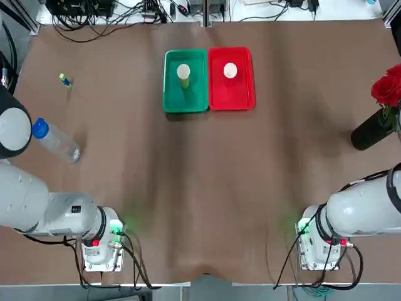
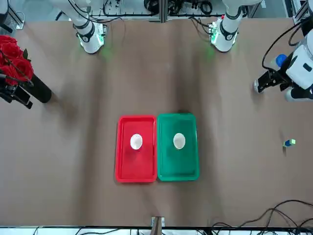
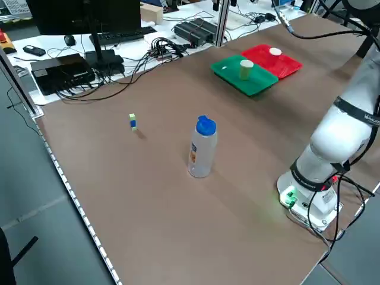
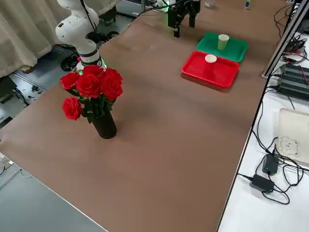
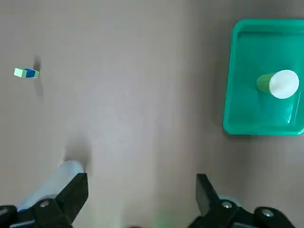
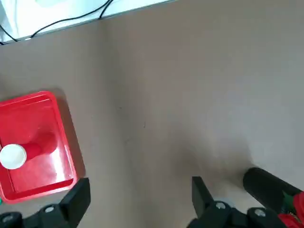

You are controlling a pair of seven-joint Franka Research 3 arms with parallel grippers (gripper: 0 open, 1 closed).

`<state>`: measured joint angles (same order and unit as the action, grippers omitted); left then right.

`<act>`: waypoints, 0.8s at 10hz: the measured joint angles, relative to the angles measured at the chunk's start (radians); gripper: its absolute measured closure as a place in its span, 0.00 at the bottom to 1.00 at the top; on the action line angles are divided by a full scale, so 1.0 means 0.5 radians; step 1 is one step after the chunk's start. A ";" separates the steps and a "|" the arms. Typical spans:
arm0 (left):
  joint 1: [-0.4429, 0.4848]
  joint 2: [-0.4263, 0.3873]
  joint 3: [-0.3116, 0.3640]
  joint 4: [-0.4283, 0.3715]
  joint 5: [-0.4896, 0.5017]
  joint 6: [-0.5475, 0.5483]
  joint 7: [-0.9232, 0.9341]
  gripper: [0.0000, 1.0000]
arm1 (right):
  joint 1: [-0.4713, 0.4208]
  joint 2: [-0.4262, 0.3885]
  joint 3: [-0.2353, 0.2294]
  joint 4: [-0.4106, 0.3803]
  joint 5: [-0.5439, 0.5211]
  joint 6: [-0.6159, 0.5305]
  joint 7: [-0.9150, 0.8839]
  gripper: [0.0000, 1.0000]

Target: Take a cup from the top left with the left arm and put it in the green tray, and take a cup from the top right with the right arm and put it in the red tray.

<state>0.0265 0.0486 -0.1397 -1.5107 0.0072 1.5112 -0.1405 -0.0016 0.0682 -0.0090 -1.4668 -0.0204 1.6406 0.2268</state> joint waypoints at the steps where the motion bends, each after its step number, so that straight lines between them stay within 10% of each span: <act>1: 0.000 0.000 0.000 0.001 0.000 0.000 0.000 0.00 | 0.000 -0.014 0.008 0.000 0.000 -0.012 -0.071 0.05; 8: -0.001 0.000 0.000 0.002 0.000 0.000 0.003 0.00 | -0.067 -0.095 0.000 0.000 0.045 -0.236 -0.271 0.05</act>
